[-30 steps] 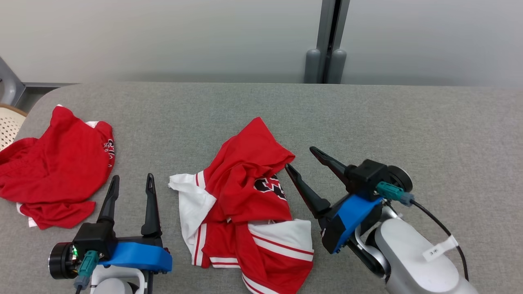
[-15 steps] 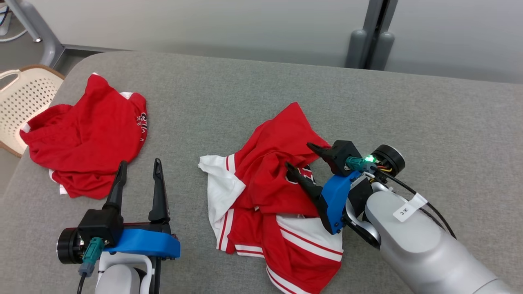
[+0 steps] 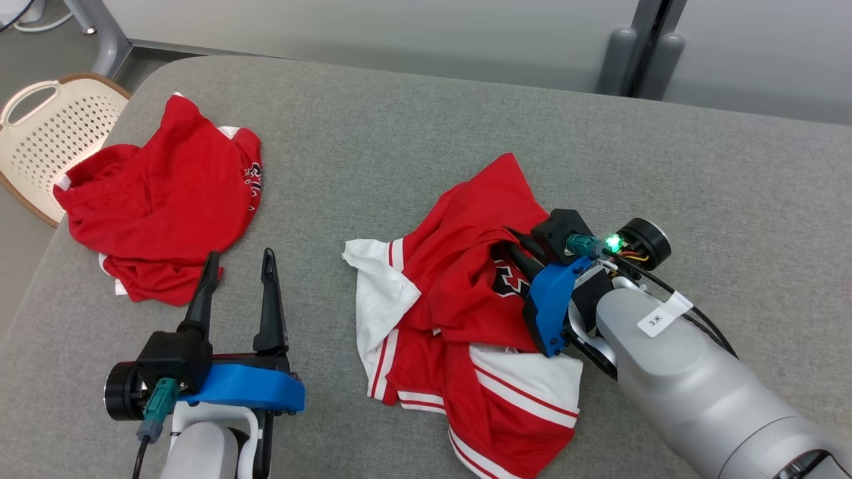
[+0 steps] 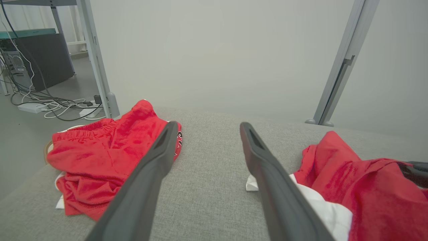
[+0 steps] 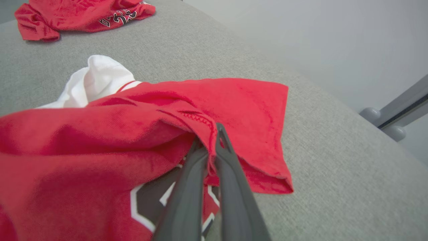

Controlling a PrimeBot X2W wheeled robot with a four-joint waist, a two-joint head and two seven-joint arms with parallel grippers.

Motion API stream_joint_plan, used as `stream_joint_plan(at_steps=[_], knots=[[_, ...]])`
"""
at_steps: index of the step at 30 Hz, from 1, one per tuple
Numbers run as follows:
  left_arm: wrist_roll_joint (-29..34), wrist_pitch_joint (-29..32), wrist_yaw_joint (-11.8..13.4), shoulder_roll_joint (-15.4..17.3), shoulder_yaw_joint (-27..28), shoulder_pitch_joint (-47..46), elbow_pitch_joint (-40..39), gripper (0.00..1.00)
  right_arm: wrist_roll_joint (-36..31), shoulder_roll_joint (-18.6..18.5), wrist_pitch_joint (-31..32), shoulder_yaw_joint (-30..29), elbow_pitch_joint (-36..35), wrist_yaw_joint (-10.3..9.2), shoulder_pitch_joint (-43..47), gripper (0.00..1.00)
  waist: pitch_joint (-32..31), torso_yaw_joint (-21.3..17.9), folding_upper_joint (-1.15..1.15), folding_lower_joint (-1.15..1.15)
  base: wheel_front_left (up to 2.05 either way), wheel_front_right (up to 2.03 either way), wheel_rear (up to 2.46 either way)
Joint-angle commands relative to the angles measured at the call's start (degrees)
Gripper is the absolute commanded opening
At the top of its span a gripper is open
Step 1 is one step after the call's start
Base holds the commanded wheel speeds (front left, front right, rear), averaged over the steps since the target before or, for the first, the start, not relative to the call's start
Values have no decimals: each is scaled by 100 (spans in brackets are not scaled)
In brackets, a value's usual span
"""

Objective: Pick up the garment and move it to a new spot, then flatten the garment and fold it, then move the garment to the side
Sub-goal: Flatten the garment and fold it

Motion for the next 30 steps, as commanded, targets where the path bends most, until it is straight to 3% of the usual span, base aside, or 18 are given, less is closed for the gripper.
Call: stream_joint_plan(at_steps=[1,7,14,15,22,28,29,30], knots=[[-7,-28,35,-5,46,-55,-15,100,103,-23,-179,-17,95,1,-125,0,-35,-70,0,0,0,0,0],[112,-28,3,-3,193,125,12,100,224,-353,-412,-178,-3,0,-115,0,-239,-454,0,0,0,0,0],[242,-28,-99,1,313,220,21,100,232,-1017,-429,-865,-732,0,264,0,-388,-922,0,0,0,0,0],[262,-28,-123,0,329,232,19,100,193,-1241,-430,-1193,-952,0,443,0,-417,-1048,0,0,0,0,0],[323,-28,-164,1,343,270,31,100,57,-1786,-432,-2258,-1243,0,1168,0,-443,-1269,0,0,0,0,0],[345,-28,-190,-3,361,270,70,100,-63,-1896,-432,-3193,-1164,0,1909,0,-481,-1303,0,0,0,0,0],[343,-28,-194,-2,366,285,76,100,-125,-1888,-433,-3339,-1186,0,1977,55,-494,-1310,0,0,0,0,0],[343,-28,-198,-2,376,302,79,100,-172,-1853,-433,-3474,-1213,0,2052,100,-513,-1322,0,0,0,0,0]])
